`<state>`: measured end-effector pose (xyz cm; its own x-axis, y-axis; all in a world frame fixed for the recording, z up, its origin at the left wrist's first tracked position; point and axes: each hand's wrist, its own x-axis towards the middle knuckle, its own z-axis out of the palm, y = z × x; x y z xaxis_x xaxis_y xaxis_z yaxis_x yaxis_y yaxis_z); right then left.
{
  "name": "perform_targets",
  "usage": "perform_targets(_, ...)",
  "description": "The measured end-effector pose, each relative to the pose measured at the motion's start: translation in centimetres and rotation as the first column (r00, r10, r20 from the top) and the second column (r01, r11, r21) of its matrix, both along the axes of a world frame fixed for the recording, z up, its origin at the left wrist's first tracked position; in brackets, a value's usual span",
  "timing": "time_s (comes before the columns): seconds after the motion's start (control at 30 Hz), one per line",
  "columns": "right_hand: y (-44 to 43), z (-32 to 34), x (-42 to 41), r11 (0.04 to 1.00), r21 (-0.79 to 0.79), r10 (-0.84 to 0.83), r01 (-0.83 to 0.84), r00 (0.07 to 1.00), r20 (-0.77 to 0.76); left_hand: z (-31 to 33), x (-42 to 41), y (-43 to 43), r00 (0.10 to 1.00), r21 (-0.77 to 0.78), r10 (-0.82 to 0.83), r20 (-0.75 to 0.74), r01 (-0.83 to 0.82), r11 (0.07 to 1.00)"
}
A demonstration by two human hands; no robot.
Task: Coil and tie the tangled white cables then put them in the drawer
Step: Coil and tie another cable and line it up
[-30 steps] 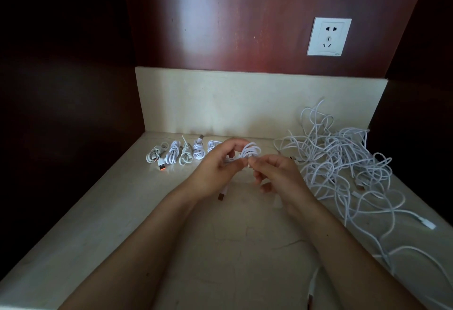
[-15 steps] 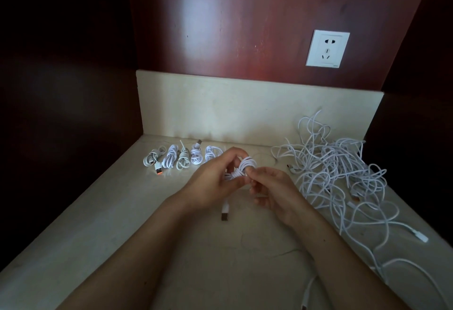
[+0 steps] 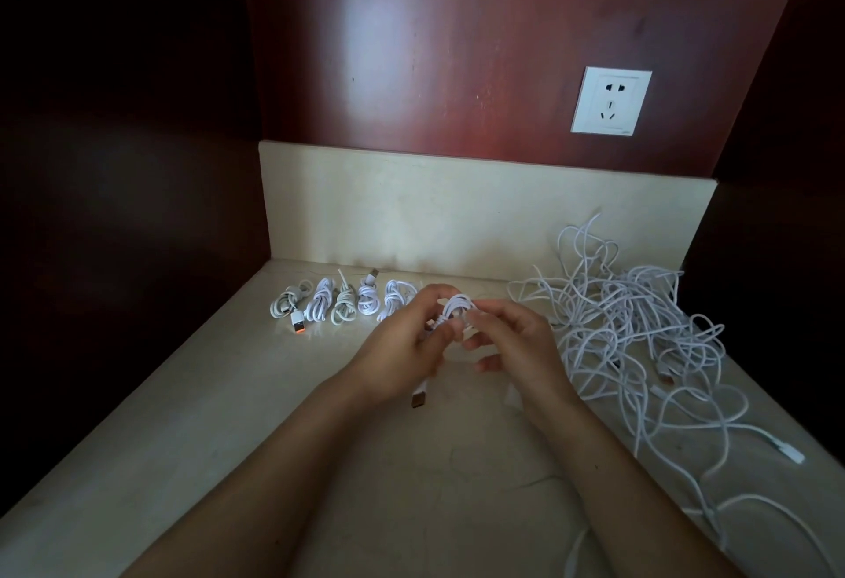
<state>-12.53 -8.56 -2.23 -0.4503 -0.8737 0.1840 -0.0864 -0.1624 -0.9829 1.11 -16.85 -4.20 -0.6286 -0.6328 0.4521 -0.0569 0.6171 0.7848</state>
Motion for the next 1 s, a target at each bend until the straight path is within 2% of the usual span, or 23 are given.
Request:
perform_targets(0.2,-0.3,-0.5,-0.1,0.999,-0.027,0.019,-0.02,0.997,-0.069,-0.1,-0.3,-0.2,0.999,0.017,0.046,0.002,-0.046,0.999)
perform_targets(0.27,-0.3,-0.4,0.2,0.999,-0.016,0.027,-0.028,0.999,-0.04,-0.1,-0.2,-0.4,0.998,0.018,0.061,0.016,-0.061,0.998)
perform_targets(0.37,-0.1,-0.3,0.3,0.999,0.022,0.045,-0.046,0.998,0.036,-0.1,0.0,-0.2,0.995,-0.026,0.041,0.091,-0.038,0.999)
perform_targets(0.47,-0.1,-0.7,0.2,0.998,0.051,0.041,-0.04,0.999,-0.013,-0.3,-0.1,0.1,0.983,-0.042,0.048,0.178,-0.041,0.998)
perform_targets(0.67,-0.2,-1.0,-0.4,0.991,0.09,0.115,-0.101,0.978,-0.174,-0.6,-0.1,-0.6,0.986,0.093,-0.012,0.168,-0.004,0.996)
perform_targets(0.83,-0.5,-0.6,-0.8,0.999,-0.034,-0.021,0.015,0.986,-0.163,0.6,1.1,-1.3,0.979,0.198,-0.057,0.195,0.017,0.98)
perform_targets(0.93,-0.4,-0.4,-1.0,0.998,-0.058,-0.042,0.036,0.993,-0.111,1.0,1.7,-1.7,0.983,0.162,0.027,0.182,-0.057,0.985)
perform_targets(1.0,-0.5,-0.5,-0.8,0.999,-0.041,-0.034,0.03,0.996,-0.08,0.7,1.8,-2.1,0.978,0.027,0.121,0.17,-0.128,0.991)
